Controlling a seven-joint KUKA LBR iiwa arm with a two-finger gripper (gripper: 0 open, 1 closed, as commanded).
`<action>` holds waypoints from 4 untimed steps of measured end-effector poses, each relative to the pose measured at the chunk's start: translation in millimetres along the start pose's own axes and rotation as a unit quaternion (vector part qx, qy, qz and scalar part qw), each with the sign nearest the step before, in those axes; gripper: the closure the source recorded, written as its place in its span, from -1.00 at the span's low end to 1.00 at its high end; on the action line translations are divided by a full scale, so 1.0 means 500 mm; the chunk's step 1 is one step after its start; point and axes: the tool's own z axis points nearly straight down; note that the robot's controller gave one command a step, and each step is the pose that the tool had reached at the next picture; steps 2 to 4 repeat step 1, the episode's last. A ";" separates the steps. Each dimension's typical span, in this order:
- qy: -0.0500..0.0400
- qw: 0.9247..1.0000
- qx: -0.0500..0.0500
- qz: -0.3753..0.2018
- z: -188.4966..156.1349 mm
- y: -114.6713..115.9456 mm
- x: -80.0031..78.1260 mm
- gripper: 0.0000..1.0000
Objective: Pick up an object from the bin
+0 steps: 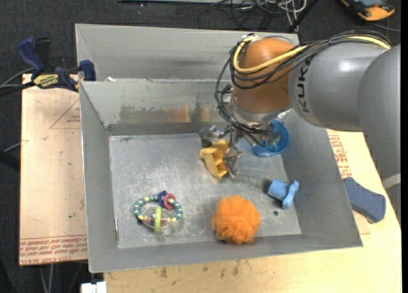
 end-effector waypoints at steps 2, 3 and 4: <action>0.002 1.000 -0.004 -0.013 -0.316 -0.030 0.003 1.00; 0.002 1.000 -0.004 -0.013 -0.316 -0.030 0.003 1.00; 0.002 1.000 -0.004 -0.013 -0.316 -0.030 0.003 1.00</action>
Offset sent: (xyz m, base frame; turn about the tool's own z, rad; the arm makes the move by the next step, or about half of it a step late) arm 0.0000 0.0000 0.0000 0.0000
